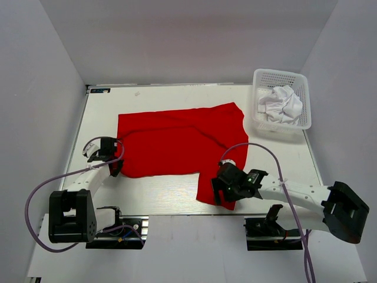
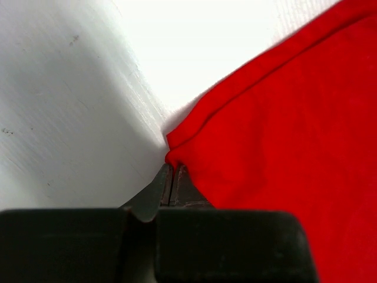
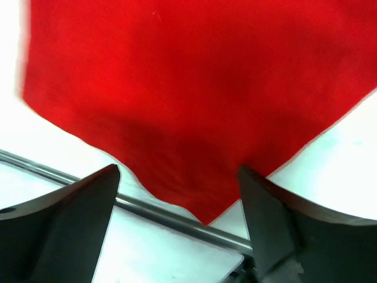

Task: Fold and stack the t-shirts

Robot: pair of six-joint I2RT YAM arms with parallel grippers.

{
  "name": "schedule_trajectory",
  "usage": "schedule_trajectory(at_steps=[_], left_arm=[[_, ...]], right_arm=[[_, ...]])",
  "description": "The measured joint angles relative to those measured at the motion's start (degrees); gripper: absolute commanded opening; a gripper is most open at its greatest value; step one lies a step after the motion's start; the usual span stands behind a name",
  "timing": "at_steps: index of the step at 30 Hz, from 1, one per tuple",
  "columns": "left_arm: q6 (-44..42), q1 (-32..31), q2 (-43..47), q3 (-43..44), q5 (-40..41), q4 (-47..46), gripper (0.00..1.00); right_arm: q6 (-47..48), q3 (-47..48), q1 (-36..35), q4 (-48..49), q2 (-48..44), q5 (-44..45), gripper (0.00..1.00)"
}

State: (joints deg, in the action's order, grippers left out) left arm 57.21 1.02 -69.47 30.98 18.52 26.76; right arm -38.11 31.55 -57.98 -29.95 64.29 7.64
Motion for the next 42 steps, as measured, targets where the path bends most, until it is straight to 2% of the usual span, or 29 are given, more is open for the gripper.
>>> schedule_trajectory(at_steps=[3,5,6,8,9,10,15,22,31,42], left_arm=[[-0.6,0.0,1.3,-0.7,-0.5,-0.5,0.00],[-0.9,0.0,1.8,-1.2,-0.9,-0.8,0.00],[-1.0,0.0,1.9,-1.3,-1.0,-0.9,0.00],[-1.3,0.0,1.9,-1.4,-1.2,-1.4,0.00],[-1.4,0.0,1.9,-1.4,-1.3,-1.5,0.00],[-1.5,0.0,1.9,-1.4,-1.2,-1.6,0.00],[-1.7,-0.1,2.1,-1.4,-1.2,-1.6,0.00],[-2.0,-0.8,2.5,-0.2,-1.2,-1.7,0.00],[-2.0,-0.7,-1.8,9.3,-0.7,-1.1,0.00],[-1.2,-0.3,-14.6,21.8,0.2,-0.3,0.00]], right_arm=[[-2.0,-0.4,-1.4,1.0,1.8,0.0,0.78],[-3.4,-0.3,-1.7,1.3,2.6,1.0,0.65],[-3.8,0.0,-1.8,1.2,3.0,1.4,0.42],[-5.2,0.5,-1.9,1.7,4.7,2.5,0.17],[-6.1,1.0,-2.1,2.0,5.7,3.6,0.06],[-7.1,1.7,-2.1,1.4,6.6,4.6,0.00],[-9.6,4.2,-2.1,-1.3,9.1,9.2,0.00],[-7.4,10.0,-0.1,-2.9,10.5,14.4,0.00],[1.1,23.1,11.0,2.1,14.3,16.9,0.00],[8.3,39.2,23.3,5.7,29.0,14.1,0.00]])
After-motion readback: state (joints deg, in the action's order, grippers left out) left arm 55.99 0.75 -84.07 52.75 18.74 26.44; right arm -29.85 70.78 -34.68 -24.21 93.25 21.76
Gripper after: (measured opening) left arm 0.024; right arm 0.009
